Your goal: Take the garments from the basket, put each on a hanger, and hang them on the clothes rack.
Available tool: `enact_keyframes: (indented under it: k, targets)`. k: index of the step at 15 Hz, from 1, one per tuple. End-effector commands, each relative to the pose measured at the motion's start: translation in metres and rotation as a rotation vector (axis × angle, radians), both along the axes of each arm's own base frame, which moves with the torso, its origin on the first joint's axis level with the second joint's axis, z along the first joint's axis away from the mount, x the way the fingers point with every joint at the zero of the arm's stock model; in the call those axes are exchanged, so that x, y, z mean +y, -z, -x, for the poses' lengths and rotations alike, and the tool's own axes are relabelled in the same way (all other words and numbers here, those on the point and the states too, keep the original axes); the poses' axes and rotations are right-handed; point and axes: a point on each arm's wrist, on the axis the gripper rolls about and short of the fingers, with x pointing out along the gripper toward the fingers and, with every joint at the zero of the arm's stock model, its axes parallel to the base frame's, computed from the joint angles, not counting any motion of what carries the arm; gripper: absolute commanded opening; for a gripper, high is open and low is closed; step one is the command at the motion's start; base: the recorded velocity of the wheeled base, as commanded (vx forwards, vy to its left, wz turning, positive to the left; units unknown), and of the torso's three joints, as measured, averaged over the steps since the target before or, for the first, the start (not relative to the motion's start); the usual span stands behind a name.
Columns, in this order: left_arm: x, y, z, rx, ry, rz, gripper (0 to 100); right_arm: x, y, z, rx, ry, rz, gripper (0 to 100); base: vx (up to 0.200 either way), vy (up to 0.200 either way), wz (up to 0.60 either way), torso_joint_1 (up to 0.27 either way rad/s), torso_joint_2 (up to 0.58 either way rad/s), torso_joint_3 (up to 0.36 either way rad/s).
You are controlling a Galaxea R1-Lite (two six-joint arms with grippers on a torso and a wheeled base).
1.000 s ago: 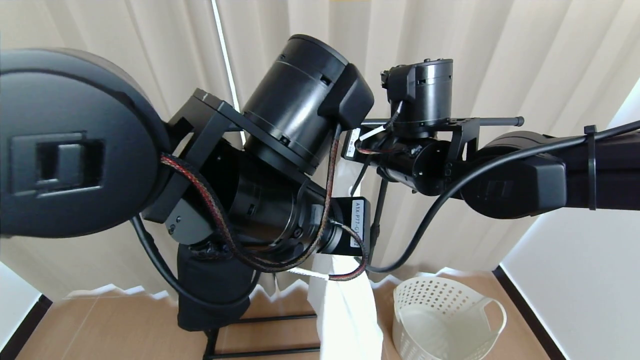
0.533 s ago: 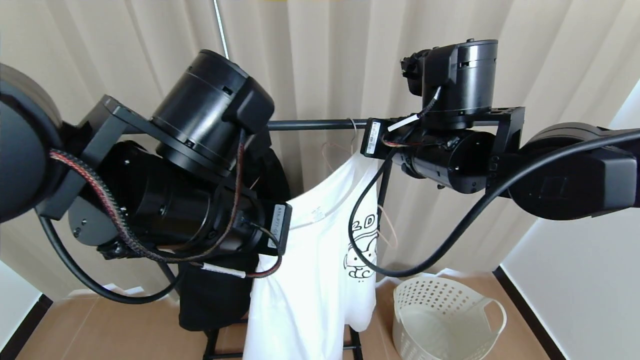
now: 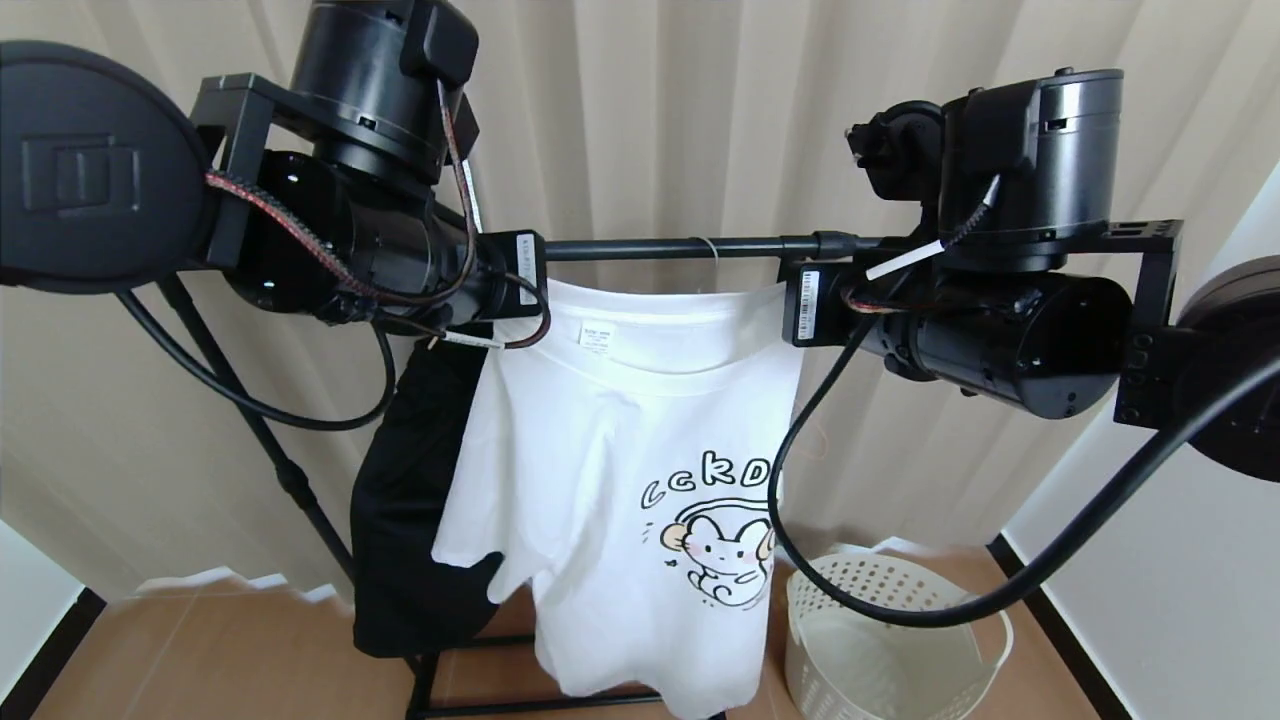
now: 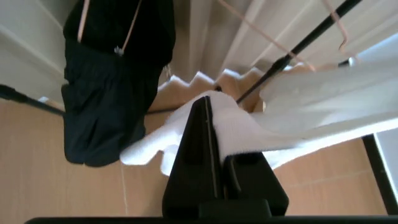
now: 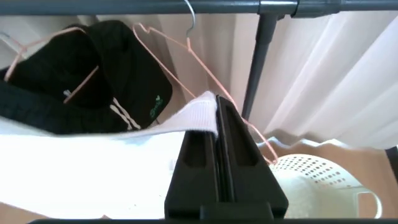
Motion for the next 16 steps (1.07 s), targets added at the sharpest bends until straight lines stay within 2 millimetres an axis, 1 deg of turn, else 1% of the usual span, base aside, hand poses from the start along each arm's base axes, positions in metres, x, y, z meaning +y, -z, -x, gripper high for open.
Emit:
enact_keyframes:
  k: [1, 2, 4, 5, 7, 8, 9, 11, 12, 14, 16]
  targets:
    - [-0.007, -0.001, -0.010, -0.013, 0.001, 0.009, 0, -0.003, -0.002, 0.004, -0.004, -0.001, -0.001, 0, 0.000, 0.000, 0.00, 0.000, 0.00, 0.000]
    - [-0.011, -0.007, -0.011, -0.034, 0.011, 0.015, 0, -0.007, 0.001, 0.009, 0.004, -0.008, 0.036, 100, 0.000, 0.000, 0.00, 0.000, 0.00, 0.000]
    - [-0.013, -0.013, -0.011, -0.053, 0.017, 0.022, 0, -0.015, 0.009, 0.018, 0.022, -0.027, 0.126, 100, 0.000, 0.000, 0.00, 0.000, 0.00, 0.000]
    - [-0.014, -0.017, -0.013, -0.072, 0.022, 0.021, 0, -0.024, 0.019, 0.029, 0.038, -0.055, 0.228, 100, 0.000, 0.000, 0.00, 0.000, 0.00, 0.000]
    - [-0.016, -0.025, -0.016, -0.100, 0.027, 0.029, 0, -0.034, 0.036, 0.041, 0.050, -0.104, 0.369, 100, 0.000, 0.000, 0.00, 0.000, 0.00, 0.000]
    - [-0.017, -0.030, -0.017, -0.119, 0.032, 0.029, 0, -0.033, 0.043, 0.045, 0.054, -0.138, 0.382, 100, 0.000, 0.000, 0.00, 0.000, 0.00, 0.000]
    - [-0.019, -0.034, -0.018, -0.136, 0.034, 0.038, 0, -0.026, 0.045, 0.052, 0.037, -0.217, 0.359, 100, 0.000, 0.000, 0.00, 0.000, 0.00, 0.000]
    - [-0.024, -0.034, -0.025, -0.155, 0.010, 0.012, 0, -0.028, 0.049, 0.062, 0.027, -0.362, 0.326, 100, 0.000, 0.000, 0.00, 0.000, 0.00, 0.000]
    - [-0.027, -0.030, -0.031, -0.163, -0.042, -0.023, 0, -0.031, 0.048, 0.068, 0.004, -0.474, 0.303, 100, 0.000, 0.000, 0.00, 0.000, 0.00, 0.000]
    - [-0.030, -0.028, -0.031, -0.163, -0.041, -0.035, 0, -0.032, 0.049, 0.073, -0.015, -0.571, 0.262, 100, 0.000, 0.000, 0.00, 0.000, 0.00, 0.000]
    - [-0.033, -0.028, -0.030, -0.164, -0.033, -0.039, 0, -0.034, 0.043, 0.076, -0.048, -0.622, 0.224, 100, 0.000, 0.000, 0.00, 0.000, 0.00, 0.000]
